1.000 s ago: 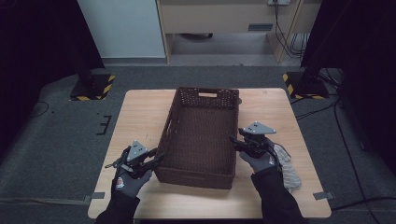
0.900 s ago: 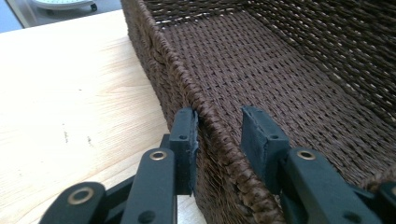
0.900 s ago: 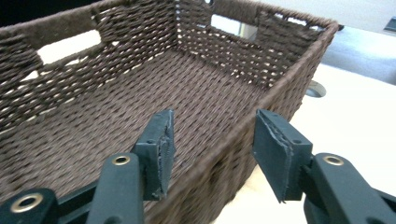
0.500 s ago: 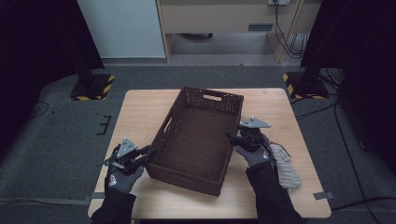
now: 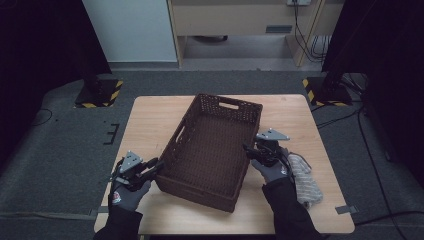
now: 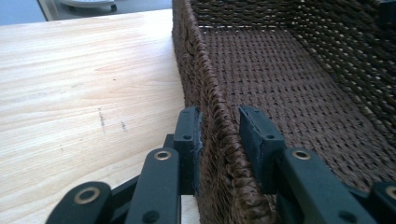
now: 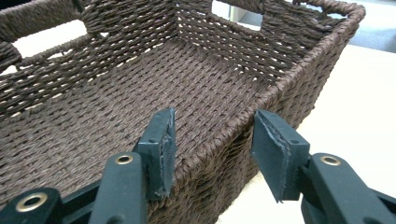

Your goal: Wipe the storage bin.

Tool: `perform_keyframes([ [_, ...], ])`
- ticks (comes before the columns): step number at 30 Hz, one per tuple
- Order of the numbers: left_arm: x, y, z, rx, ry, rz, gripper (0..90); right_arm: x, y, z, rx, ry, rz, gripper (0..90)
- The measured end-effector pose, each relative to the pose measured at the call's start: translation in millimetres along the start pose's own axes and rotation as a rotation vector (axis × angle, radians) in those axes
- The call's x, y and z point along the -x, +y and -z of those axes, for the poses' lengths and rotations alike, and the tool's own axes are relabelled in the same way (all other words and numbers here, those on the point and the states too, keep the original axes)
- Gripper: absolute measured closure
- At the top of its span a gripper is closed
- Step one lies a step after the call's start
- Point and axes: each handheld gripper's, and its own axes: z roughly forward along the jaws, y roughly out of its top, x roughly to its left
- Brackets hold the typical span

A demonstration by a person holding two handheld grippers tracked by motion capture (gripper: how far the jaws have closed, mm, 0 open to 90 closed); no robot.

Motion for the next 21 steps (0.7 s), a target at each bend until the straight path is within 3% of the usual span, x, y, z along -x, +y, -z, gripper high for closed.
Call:
perform_keyframes([
  [3,-5.7,0.6,-1.5,0.007,0.012,0.01,67.7,0.9,2.1,2.4,0.009,0.022,0.024,49.7],
  [8,-17.6,2.3,-5.4,0.022,0.034,0.041,67.6,9.9,11.9,1.2,0.095,-0.001,0.016,42.6],
  [11,-25.2,4.8,-9.9,0.028,0.036,0.048,67.5,14.4,14.6,-6.9,0.082,-0.034,0.039,42.1],
  [16,-33.5,9.1,-17.2,0.031,0.052,0.063,67.1,20.6,11.0,-13.8,0.037,-0.047,0.048,42.9],
  [21,-31.0,10.7,-14.6,0.045,0.079,0.049,62.3,23.0,6.7,-8.4,0.044,-0.02,0.007,44.5],
])
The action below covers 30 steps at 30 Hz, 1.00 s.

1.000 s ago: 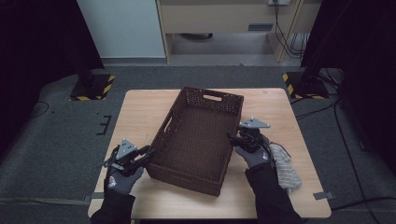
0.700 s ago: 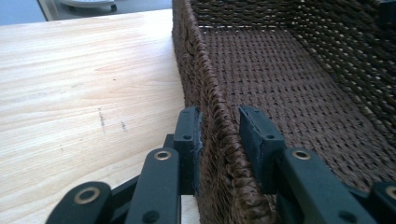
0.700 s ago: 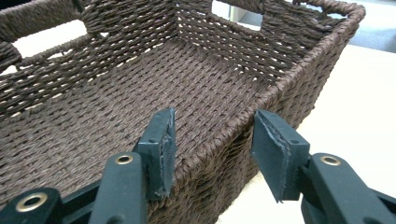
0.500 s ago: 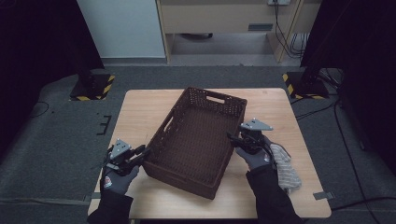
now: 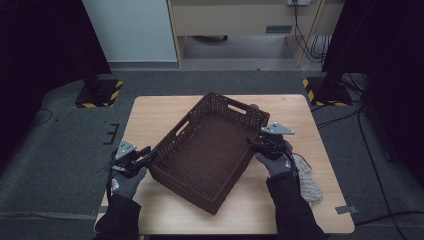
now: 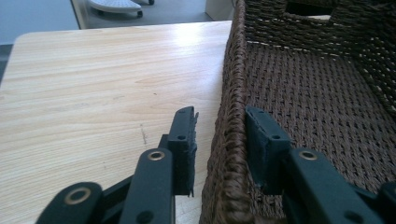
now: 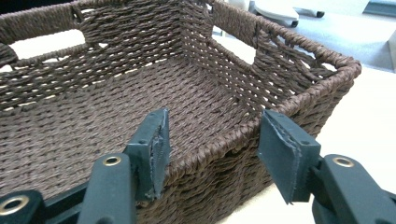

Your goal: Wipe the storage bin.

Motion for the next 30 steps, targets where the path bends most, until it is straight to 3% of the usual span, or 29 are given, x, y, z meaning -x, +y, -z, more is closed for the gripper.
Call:
perform_keyframes([
  [4,0.5,-2.8,9.6,0.024,-0.011,0.005,56.8,-1.7,-2.0,4.5,-0.002,-0.008,-0.005,44.6],
  [9,-1.1,-1.7,8.2,0.021,-0.008,0.008,60.4,-6.3,-4.5,13.0,-0.014,-0.011,-0.004,44.3],
  [21,-0.7,-2.1,4.9,0.014,-0.012,0.006,63.3,-5.3,-4.4,13.9,-0.015,-0.002,-0.006,43.9],
  [25,-4.7,-0.7,1.3,-0.004,0.004,0.006,65.1,-5.1,-1.9,16.8,-0.026,0.012,-0.001,44.2],
  [30,-12.9,3.0,-5.5,-0.001,0.009,0.02,65.8,4.9,3.4,20.1,0.018,-0.013,0.012,39.6],
])
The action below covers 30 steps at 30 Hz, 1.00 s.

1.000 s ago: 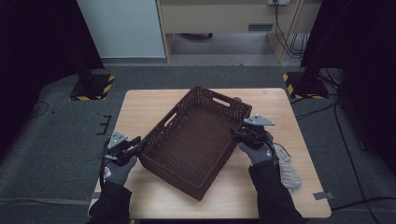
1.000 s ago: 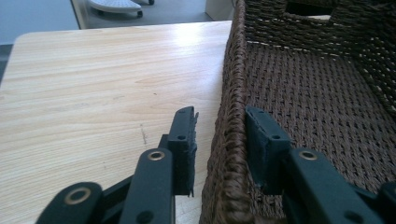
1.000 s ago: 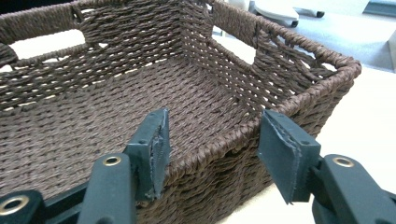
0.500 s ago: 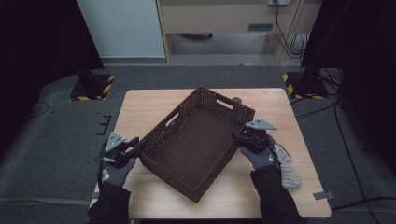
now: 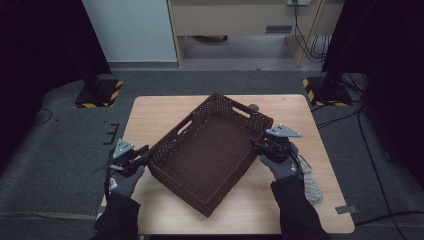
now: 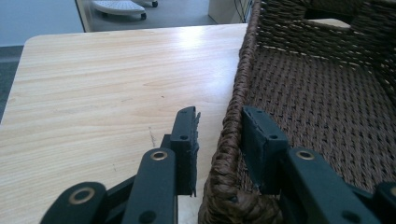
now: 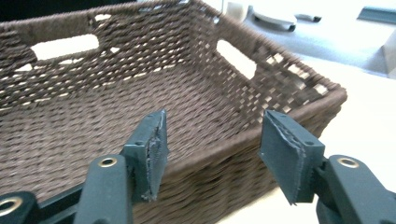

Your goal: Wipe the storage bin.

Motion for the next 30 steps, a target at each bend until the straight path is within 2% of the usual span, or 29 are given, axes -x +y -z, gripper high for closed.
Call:
perform_keyframes([
  [5,-9.4,5.2,-11.7,0.007,0.017,0.011,65.5,11.5,0.6,-7.9,-0.017,-0.028,0.006,38.0],
  [9,-13.1,7.2,-16.0,0.013,0.023,0.026,63.0,13.2,-1.7,-9.9,-0.023,-0.033,0.016,38.0],
  [13,-11.8,8.0,-10.9,0.027,0.05,0.027,56.8,13.9,-3.6,-7.6,-0.027,-0.02,-0.016,39.4],
  [17,-13.2,9.4,3.0,0.059,0.052,0.05,52.0,12.7,-5.8,-4.6,-0.025,-0.024,-0.026,39.5],
  [19,-11.0,7.8,11.6,0.068,0.052,0.046,51.2,12.4,-6.4,-1.7,-0.031,-0.019,-0.029,39.5],
  [21,-6.5,5.8,19.4,0.069,0.058,0.024,51.2,10.4,-8.0,2.2,-0.031,-0.025,-0.041,39.7],
  [24,0.3,6.1,25.7,0.079,0.046,0.046,51.2,4.8,-10.5,8.3,-0.027,-0.039,-0.029,40.2],
  [28,12.8,6.8,19.7,0.067,0.014,0.032,50.4,3.6,-9.6,11.5,-0.031,-0.035,-0.007,40.1],
  [29,15.4,6.4,16.9,0.059,0.014,0.021,50.2,4.0,-9.1,11.8,-0.03,-0.024,-0.002,39.0],
  [30,17.7,6.3,15.0,0.06,0.031,0.004,47.6,4.4,-8.5,12.3,-0.031,-0.022,-0.001,37.8],
])
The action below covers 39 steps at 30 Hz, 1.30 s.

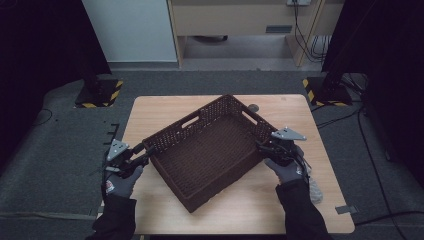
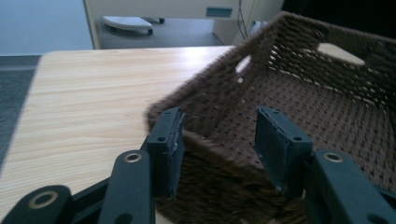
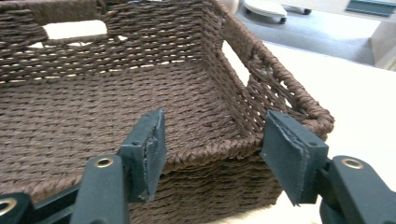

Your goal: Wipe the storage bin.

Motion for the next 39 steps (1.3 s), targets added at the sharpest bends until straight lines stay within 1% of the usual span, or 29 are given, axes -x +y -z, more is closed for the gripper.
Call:
perform_keyframes([
  [2,0.8,0.6,-2.8,0.0,0.01,-0.015,47.8,2.7,1.5,1.9,0.008,-0.014,0.011,37.7],
  [3,-0.4,0.6,-4.1,-0.002,0.01,-0.011,47.9,5.5,2.6,3.4,0.02,-0.021,0.013,37.8],
  [5,-3.2,-1.0,-8.7,-0.019,0.01,0.006,48.7,14.5,4.9,5.0,0.033,-0.04,0.002,38.0],
  [6,-5.3,-2.0,-10.7,-0.008,0.005,0.018,48.1,19.7,5.6,5.1,0.033,-0.047,-0.005,38.1],
  [7,-6.9,-1.6,-12.6,-0.008,0.0,0.031,48.2,24.3,6.0,4.5,0.036,-0.058,-0.012,38.1],
  [9,-8.6,1.1,-16.5,-0.012,0.002,0.027,48.7,32.0,6.5,2.6,0.034,-0.073,-0.021,38.2],
  [11,-8.8,2.8,-20.7,-0.012,0.01,0.018,49.0,36.5,6.7,-0.5,0.036,-0.081,-0.023,38.4],
  [14,-10.4,4.7,-24.4,-0.013,0.008,0.014,49.1,40.3,5.2,-6.1,0.022,-0.081,-0.022,38.8],
  [17,-11.3,4.9,-24.8,-0.01,0.002,0.019,49.2,42.4,0.9,-11.9,-0.014,-0.081,-0.019,40.2],
  [20,-10.5,5.4,-21.5,-0.008,-0.012,0.024,48.9,44.7,-1.4,-13.4,-0.018,-0.058,-0.039,42.9],
  [22,-8.2,5.6,-17.8,-0.007,-0.019,0.026,48.3,44.2,-1.2,-11.6,-0.029,-0.028,-0.058,48.8],
  [23,-6.4,5.6,-15.7,-0.008,-0.023,0.023,48.1,43.5,-1.4,-11.0,-0.029,-0.02,-0.059,49.4],
  [25,-1.4,4.3,-12.4,-0.001,-0.036,0.023,47.6,41.4,-1.7,-9.3,-0.032,-0.025,-0.043,49.6],
  [28,6.3,2.3,-11.4,-0.01,-0.049,0.013,46.7,38.8,-3.2,-5.9,-0.042,-0.014,-0.054,49.7],
  [31,10.7,1.5,-10.9,-0.012,-0.03,0.0,43.4,34.8,-4.1,-1.2,-0.053,-0.006,-0.059,49.9],
  [33,9.9,0.8,-10.6,-0.014,-0.028,0.008,43.0,29.9,-6.4,3.4,-0.058,0.0,-0.06,49.7],
  [35,7.4,-0.8,-11.6,-0.024,-0.011,0.012,42.1,24.8,-9.5,9.4,-0.057,0.016,-0.069,49.5],
  [36,7.1,-1.2,-12.0,-0.025,-0.01,0.016,41.7,20.7,-11.9,13.8,-0.057,0.025,-0.073,49.4],
  [39,5.2,-3.7,-13.5,-0.037,-0.004,0.024,40.7,14.4,-14.2,19.6,-0.061,0.038,-0.081,49.0],
])
